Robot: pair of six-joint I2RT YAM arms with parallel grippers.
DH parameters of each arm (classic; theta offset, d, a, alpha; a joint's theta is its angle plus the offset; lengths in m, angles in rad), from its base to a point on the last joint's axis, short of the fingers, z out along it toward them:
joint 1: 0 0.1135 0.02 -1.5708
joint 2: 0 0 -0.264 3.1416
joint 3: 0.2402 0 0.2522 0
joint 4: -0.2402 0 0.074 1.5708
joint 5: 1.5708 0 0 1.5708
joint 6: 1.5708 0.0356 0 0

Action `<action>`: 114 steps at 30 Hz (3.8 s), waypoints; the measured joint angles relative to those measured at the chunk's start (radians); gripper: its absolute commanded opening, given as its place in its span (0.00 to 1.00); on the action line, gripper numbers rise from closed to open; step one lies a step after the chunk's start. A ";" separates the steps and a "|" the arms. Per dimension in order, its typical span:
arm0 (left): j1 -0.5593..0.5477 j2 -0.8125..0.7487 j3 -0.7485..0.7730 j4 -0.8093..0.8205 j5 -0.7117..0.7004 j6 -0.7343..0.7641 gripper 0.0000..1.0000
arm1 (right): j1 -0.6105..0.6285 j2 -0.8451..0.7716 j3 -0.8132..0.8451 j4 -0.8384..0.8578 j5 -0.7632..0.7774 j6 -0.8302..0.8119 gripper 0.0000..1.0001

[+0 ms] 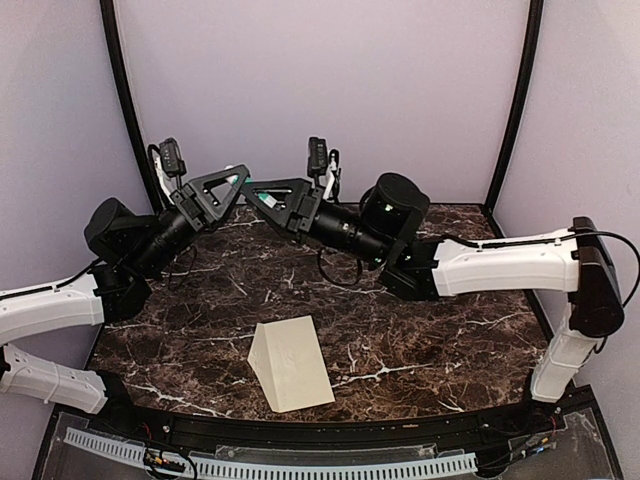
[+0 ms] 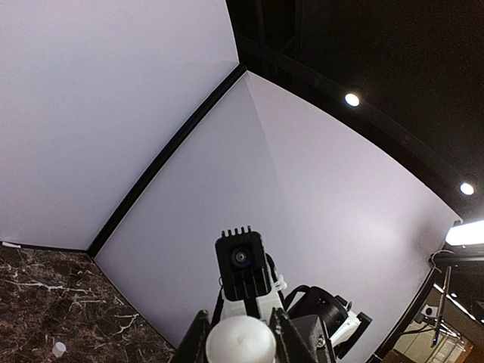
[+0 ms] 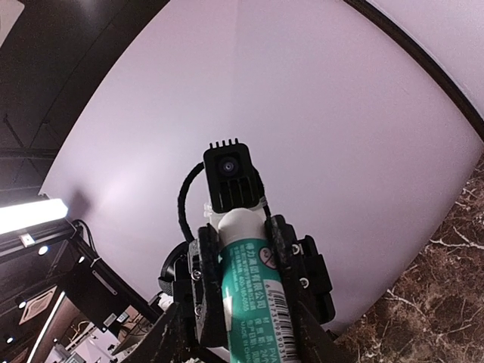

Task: Place the letter into the envelope and seal it
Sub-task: Adjust the solid glue, then paint the envelope at the center of the board.

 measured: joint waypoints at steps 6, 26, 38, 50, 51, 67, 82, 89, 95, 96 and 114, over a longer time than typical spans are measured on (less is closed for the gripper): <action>0.000 0.000 -0.007 0.014 0.000 0.000 0.00 | -0.014 0.005 0.006 0.001 -0.005 0.021 0.33; 0.000 0.037 -0.018 0.054 0.017 -0.019 0.00 | -0.042 0.018 0.007 0.001 -0.024 0.034 0.35; 0.000 0.038 -0.018 0.056 0.004 -0.007 0.00 | -0.043 0.037 0.008 0.023 -0.061 0.073 0.31; 0.000 0.034 -0.020 0.056 0.008 -0.029 0.50 | -0.047 0.036 0.007 0.034 -0.060 0.037 0.10; 0.000 0.031 -0.021 0.051 0.008 -0.028 0.56 | -0.047 0.035 0.006 0.032 -0.060 0.031 0.10; 0.027 -0.234 -0.071 -0.721 0.042 0.070 0.75 | -0.161 -0.368 -0.219 -0.417 0.072 -0.241 0.09; -0.017 -0.266 -0.441 -0.863 0.175 -0.172 0.70 | -0.160 -0.595 -0.447 -0.814 0.123 -0.346 0.10; -0.018 -0.155 -0.465 -0.780 0.185 -0.193 0.64 | -0.160 -0.592 -0.452 -0.805 0.097 -0.354 0.10; -0.018 -0.048 -0.475 -0.716 0.193 -0.188 0.55 | -0.156 -0.587 -0.452 -0.813 0.079 -0.363 0.10; -0.018 -0.035 -0.475 -0.706 0.195 -0.187 0.54 | -0.156 -0.587 -0.452 -0.813 0.078 -0.363 0.09; -0.006 0.197 -0.420 -0.578 0.214 -0.119 0.07 | -0.147 -0.523 -0.417 -0.836 0.034 -0.410 0.09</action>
